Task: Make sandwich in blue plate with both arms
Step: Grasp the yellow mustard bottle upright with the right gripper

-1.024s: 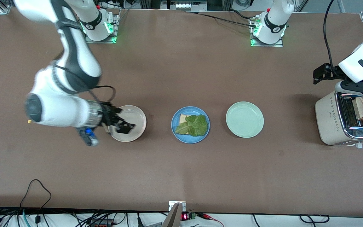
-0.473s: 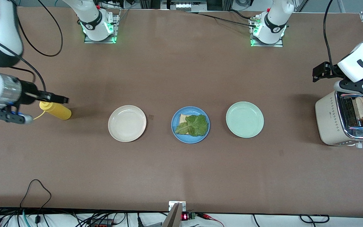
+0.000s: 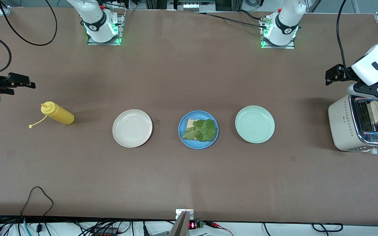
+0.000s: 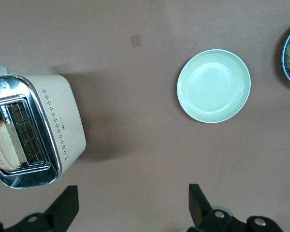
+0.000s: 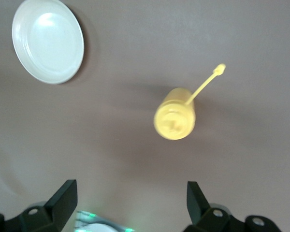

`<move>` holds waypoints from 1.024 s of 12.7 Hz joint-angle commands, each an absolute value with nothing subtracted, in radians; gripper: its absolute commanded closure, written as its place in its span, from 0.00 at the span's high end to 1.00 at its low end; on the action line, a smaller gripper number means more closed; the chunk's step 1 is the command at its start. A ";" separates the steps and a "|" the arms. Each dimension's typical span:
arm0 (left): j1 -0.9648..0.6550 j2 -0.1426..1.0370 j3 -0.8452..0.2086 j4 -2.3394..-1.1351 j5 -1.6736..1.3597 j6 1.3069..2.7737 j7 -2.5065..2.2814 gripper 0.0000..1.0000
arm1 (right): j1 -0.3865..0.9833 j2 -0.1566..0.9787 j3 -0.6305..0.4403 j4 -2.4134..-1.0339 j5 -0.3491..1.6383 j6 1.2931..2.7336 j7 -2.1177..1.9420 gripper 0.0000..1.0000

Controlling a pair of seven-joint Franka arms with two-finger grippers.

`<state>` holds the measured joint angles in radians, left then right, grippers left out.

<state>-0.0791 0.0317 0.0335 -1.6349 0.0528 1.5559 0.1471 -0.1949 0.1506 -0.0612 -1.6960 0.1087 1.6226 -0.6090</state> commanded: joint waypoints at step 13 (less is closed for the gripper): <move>-0.083 0.026 0.037 -1.624 0.038 1.534 0.140 1.00 | -0.607 0.498 -0.034 -1.760 0.751 1.672 -2.079 1.00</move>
